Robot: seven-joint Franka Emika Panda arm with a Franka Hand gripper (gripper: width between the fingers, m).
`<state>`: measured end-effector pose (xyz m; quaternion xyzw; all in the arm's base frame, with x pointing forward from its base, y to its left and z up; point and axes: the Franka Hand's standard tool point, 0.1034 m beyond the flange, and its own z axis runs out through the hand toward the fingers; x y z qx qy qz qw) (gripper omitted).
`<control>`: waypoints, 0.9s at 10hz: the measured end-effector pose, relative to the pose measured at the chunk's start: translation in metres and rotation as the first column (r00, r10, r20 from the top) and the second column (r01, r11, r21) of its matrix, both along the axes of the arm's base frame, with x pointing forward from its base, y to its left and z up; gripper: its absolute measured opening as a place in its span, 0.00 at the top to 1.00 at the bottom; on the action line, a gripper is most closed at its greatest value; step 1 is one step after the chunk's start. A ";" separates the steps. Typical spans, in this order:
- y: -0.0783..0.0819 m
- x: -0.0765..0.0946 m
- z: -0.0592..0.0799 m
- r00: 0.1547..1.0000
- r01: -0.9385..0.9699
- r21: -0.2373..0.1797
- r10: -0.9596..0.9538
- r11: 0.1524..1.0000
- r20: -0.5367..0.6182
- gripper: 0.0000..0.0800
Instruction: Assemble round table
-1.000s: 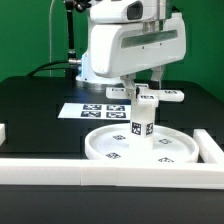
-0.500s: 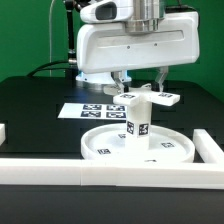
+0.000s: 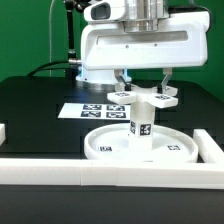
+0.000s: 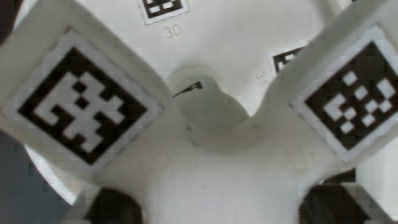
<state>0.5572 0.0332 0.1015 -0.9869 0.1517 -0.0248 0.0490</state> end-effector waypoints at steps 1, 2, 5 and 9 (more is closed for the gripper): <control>0.000 0.000 0.000 0.999 0.055 0.006 -0.055 0.998 -0.003 0.45; 0.001 0.001 0.000 0.986 0.166 0.019 -0.166 0.986 -0.007 0.45; 0.003 0.003 0.000 0.876 0.482 0.061 -0.480 0.874 -0.036 0.45; 0.004 0.004 0.000 0.669 0.743 0.097 -0.740 0.663 -0.065 0.45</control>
Offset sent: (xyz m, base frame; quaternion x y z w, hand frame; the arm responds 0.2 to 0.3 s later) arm -0.0058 0.0011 -0.0053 0.0143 -0.0134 0.2394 0.9707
